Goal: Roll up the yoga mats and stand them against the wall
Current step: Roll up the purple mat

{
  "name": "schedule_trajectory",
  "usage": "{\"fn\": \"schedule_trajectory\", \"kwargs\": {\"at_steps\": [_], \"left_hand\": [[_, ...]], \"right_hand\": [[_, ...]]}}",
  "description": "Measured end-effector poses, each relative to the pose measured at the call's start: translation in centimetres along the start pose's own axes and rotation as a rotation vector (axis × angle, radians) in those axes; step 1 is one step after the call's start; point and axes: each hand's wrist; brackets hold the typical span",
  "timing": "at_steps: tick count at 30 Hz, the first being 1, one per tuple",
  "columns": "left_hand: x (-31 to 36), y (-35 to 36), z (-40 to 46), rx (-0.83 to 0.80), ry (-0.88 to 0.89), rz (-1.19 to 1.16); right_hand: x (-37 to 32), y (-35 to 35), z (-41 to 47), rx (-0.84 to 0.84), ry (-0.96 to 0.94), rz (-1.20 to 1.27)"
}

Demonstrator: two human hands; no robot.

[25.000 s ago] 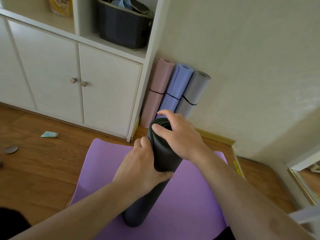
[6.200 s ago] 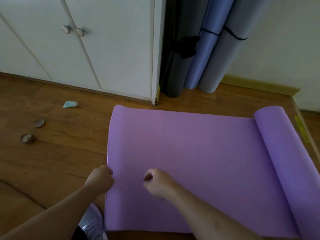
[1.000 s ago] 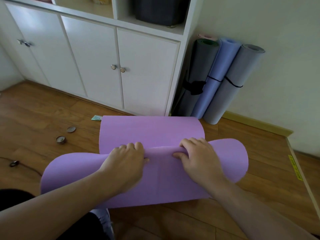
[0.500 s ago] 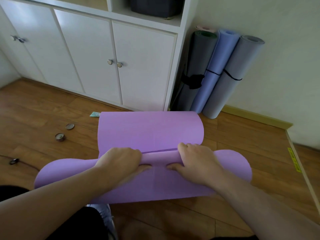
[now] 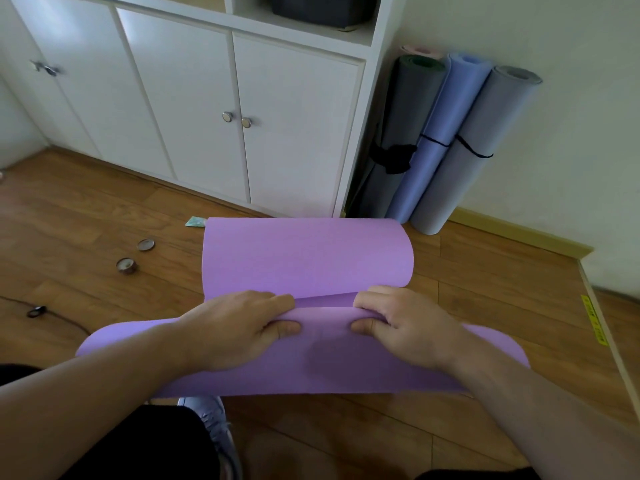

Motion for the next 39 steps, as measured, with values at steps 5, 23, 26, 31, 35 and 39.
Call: {"fn": "schedule_trajectory", "kwargs": {"at_steps": [5,23,26,31,35,39], "left_hand": [[1.4,1.4,0.8,0.075,-0.177,0.090],[2.2,2.1,0.6,-0.061,-0.106,0.216],[2.2,2.6,0.9,-0.057,-0.102,0.203],[2.3,1.9,1.1,-0.033,-0.088,0.106],[2.2,1.8,1.2,0.032,-0.098,0.033],[2.3,1.6,1.9,0.106,-0.183,0.044]], "right_hand": [[-0.8,0.7,1.1,0.032,0.085,-0.173],[-1.3,0.1,0.7,-0.211,0.095,-0.124],[-1.0,0.5,0.8,-0.165,0.109,-0.113],[-1.1,0.6,0.6,-0.081,0.066,-0.126],[-0.8,1.3,0.8,0.051,0.047,-0.104],[-1.1,1.4,1.1,0.080,0.141,-0.142]]}}
Point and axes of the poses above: each hand's wrist, its own z-axis towards the middle knuckle, its own y-axis out of the palm, x = y × z, and after that the axes turned 6 degrees about -y, right-handed
